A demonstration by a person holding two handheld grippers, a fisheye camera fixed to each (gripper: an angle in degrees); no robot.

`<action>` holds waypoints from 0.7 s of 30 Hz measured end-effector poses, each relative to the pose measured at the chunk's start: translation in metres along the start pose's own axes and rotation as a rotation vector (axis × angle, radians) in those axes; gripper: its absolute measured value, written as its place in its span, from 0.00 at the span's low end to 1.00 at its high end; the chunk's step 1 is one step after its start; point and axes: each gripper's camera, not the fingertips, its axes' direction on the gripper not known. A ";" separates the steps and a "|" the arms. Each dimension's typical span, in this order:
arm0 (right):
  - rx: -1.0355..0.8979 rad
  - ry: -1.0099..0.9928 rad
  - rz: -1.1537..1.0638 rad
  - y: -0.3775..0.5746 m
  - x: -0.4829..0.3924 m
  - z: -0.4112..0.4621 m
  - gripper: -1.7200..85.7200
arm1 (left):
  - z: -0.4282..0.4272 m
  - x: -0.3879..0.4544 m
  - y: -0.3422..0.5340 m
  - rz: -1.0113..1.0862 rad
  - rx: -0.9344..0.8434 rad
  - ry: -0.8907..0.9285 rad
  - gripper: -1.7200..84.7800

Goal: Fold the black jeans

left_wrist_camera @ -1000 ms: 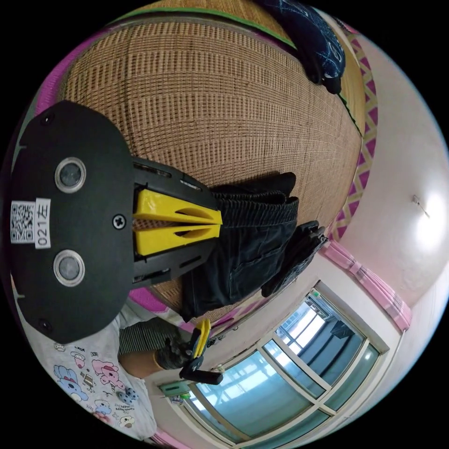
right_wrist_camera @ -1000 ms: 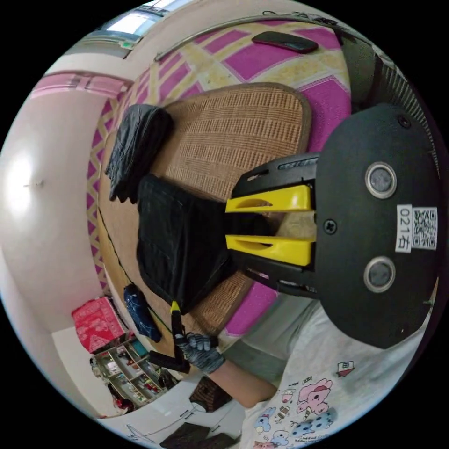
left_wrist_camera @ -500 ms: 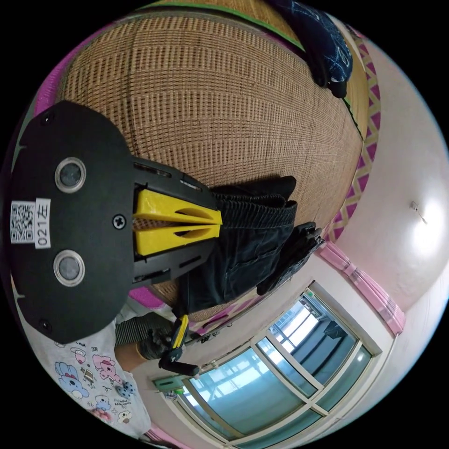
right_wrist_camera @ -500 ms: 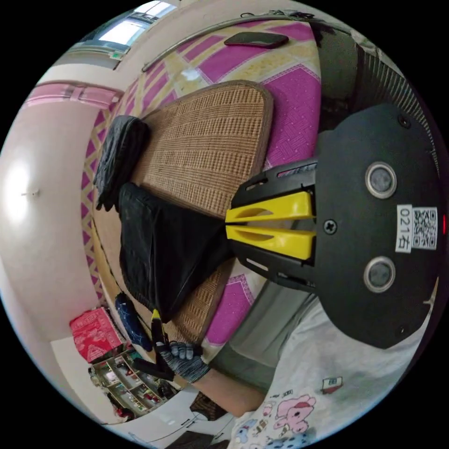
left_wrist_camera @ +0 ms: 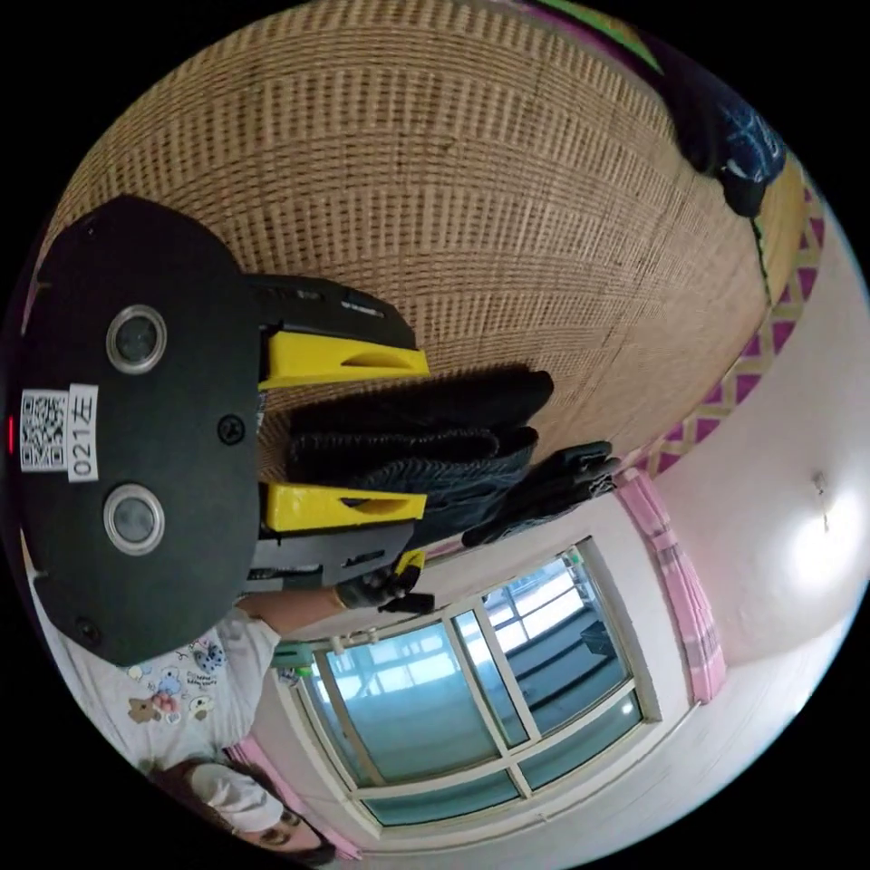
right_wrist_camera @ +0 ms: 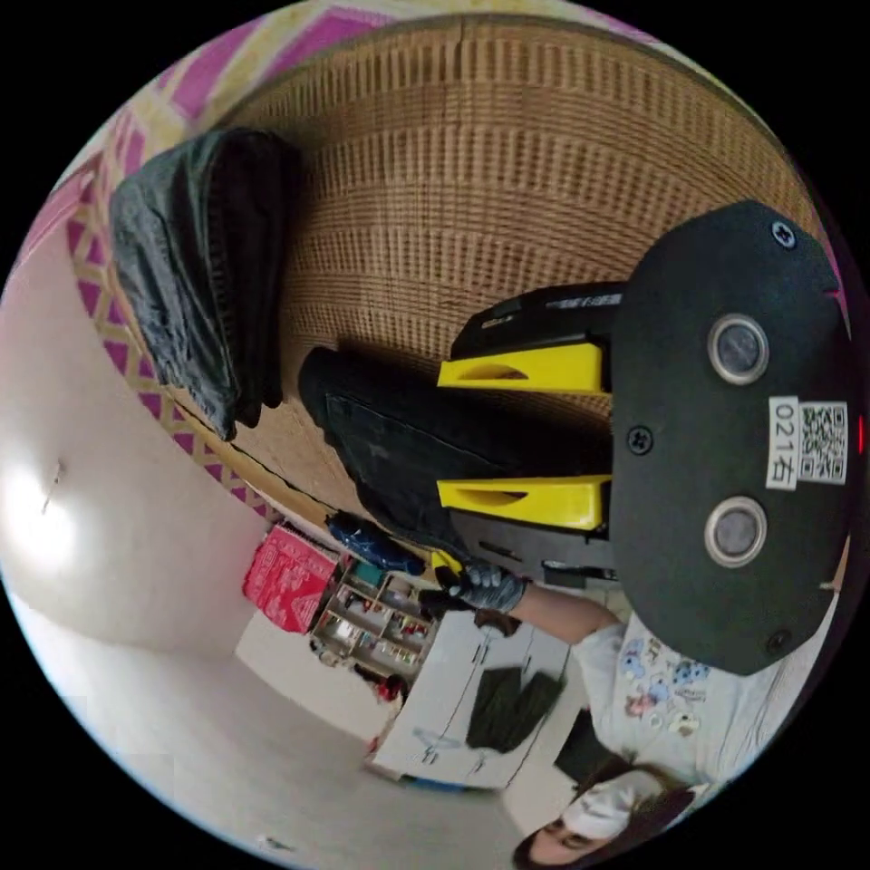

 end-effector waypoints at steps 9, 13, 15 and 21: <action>-0.149 -0.141 0.123 -0.047 0.054 0.039 0.10 | 0.018 0.007 -0.035 -0.039 -0.109 0.016 0.10; -0.151 -0.191 0.072 -0.058 0.041 0.024 0.09 | -0.002 0.052 -0.049 0.052 -0.065 0.052 0.08; -0.124 -0.169 -0.005 -0.074 0.020 -0.003 0.09 | -0.009 0.080 -0.065 0.114 -0.052 0.063 0.08; 0.035 -0.066 -0.119 -0.153 -0.011 -0.098 0.09 | 0.016 0.164 -0.169 0.262 -0.050 0.078 0.08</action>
